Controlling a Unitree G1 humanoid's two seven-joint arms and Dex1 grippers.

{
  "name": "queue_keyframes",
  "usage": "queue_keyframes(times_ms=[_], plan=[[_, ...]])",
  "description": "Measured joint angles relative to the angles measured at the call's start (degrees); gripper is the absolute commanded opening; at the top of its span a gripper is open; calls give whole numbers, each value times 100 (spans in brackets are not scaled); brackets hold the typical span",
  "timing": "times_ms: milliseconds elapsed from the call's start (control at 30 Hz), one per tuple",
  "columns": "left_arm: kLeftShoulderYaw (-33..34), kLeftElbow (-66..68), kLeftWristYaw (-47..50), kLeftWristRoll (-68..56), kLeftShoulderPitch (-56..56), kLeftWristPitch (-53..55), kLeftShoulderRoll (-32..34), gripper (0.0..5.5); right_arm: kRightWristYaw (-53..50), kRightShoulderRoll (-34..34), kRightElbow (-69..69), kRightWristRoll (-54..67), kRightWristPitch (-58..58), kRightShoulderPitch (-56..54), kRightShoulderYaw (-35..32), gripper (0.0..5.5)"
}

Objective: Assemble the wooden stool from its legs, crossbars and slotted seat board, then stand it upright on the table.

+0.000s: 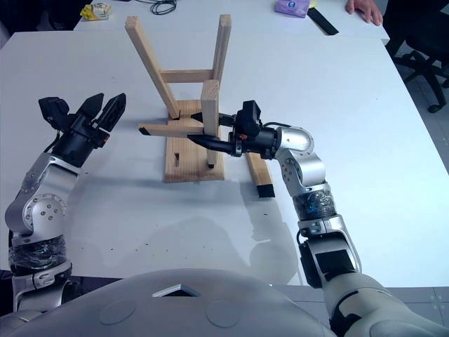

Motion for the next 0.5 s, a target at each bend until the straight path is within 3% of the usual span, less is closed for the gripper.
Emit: queue_keyframes(times_ms=[500], plan=[[14, -61, 25, -3, 169, 0, -122, 396, 164, 0, 698, -238, -735, -389, 69, 201]])
